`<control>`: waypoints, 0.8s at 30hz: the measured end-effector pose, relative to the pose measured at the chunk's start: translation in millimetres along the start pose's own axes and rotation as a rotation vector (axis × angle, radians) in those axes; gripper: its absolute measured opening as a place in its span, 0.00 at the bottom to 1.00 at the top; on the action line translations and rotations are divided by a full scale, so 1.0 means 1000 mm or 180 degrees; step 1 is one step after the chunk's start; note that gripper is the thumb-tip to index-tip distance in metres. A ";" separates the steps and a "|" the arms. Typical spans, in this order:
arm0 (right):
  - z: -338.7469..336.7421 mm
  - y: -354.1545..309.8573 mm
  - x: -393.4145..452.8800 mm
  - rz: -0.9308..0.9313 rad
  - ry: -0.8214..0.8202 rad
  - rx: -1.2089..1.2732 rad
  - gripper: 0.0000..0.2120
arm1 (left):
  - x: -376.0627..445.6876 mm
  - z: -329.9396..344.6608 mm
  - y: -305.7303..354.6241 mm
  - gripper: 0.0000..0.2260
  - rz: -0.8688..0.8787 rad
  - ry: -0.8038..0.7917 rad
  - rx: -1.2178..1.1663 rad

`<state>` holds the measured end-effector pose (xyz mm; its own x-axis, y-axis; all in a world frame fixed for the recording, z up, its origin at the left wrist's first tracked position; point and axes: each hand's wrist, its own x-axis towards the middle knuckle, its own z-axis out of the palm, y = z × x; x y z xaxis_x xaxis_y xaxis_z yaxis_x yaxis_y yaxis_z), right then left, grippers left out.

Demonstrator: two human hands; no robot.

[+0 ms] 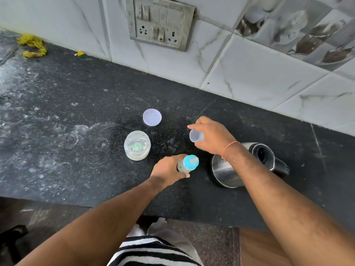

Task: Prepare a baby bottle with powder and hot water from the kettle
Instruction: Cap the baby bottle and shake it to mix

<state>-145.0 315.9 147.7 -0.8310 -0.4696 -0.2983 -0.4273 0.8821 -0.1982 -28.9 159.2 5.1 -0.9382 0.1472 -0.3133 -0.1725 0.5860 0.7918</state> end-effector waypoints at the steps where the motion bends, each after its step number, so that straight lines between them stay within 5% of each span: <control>1: -0.004 0.000 -0.009 -0.0065 -0.0034 -0.0092 0.31 | 0.000 0.000 0.000 0.34 -0.0003 -0.0002 0.0007; 8: -0.006 -0.007 -0.065 -0.0030 -0.0042 0.0034 0.16 | 0.000 -0.004 0.001 0.33 0.0030 -0.0090 -0.0043; 17: 0.027 -0.023 -0.071 0.0104 -0.0025 0.0250 0.27 | -0.003 -0.008 0.002 0.30 0.0024 -0.0140 0.0017; 24: 0.039 -0.031 -0.065 0.0248 0.0059 0.0067 0.21 | -0.003 -0.009 0.000 0.29 0.0026 -0.0154 0.0066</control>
<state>-63.8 317.5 136.6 -0.8680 -0.3986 -0.2961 -0.3537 0.9149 -0.1946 -28.9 151.5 11.2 -0.9238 0.1903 -0.3322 -0.1580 0.6008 0.7836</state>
